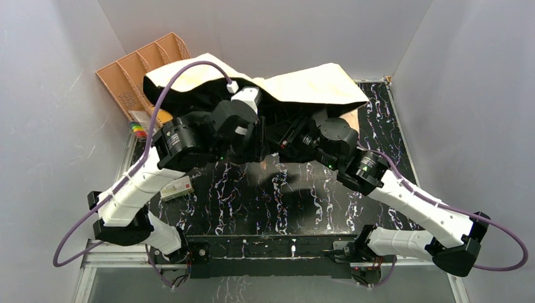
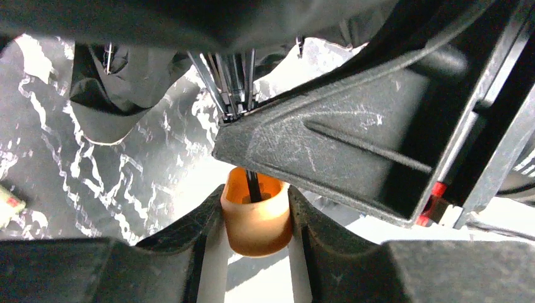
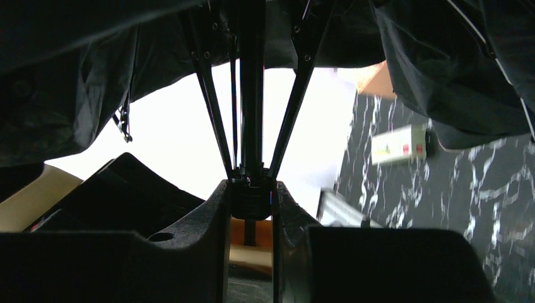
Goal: Put away the umbrella
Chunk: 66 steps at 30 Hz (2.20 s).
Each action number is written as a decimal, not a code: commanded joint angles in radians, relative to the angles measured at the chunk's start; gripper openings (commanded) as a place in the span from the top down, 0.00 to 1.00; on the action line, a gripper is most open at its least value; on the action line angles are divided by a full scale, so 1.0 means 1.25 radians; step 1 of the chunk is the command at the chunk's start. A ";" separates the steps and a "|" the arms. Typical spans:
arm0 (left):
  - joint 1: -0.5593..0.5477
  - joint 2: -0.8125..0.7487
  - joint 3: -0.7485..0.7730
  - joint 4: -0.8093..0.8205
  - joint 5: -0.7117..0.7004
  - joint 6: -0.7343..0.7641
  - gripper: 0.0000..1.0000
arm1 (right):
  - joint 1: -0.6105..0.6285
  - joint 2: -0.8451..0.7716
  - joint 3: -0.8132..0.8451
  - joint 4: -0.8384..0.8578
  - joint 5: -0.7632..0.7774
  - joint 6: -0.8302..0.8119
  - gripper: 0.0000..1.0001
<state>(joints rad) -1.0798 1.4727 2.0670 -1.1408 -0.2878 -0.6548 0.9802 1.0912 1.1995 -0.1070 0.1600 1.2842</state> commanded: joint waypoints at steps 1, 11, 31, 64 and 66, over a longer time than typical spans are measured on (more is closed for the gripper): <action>-0.081 0.013 0.009 -0.095 -0.070 -0.101 1.00 | 0.052 -0.028 -0.038 -0.042 -0.207 0.101 1.00; -0.077 -0.057 -0.474 0.270 -0.159 -0.051 1.00 | -0.042 -0.089 -0.404 0.158 -0.121 0.142 1.00; 0.097 0.041 -0.714 0.648 -0.020 0.024 1.00 | -0.207 -0.246 -0.626 0.120 -0.008 0.084 0.22; 0.372 -0.054 -0.454 0.496 0.192 0.289 0.18 | -0.236 0.077 0.215 -0.567 0.156 -0.744 0.20; 0.413 0.031 -0.368 0.502 0.225 0.319 0.16 | -0.296 0.129 0.253 -0.563 0.146 -0.787 0.20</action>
<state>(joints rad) -0.6662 1.3315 1.4567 -0.4938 -0.0925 -0.3645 0.7029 1.1675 1.4078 -0.7597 0.2897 0.4568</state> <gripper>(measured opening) 0.824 0.800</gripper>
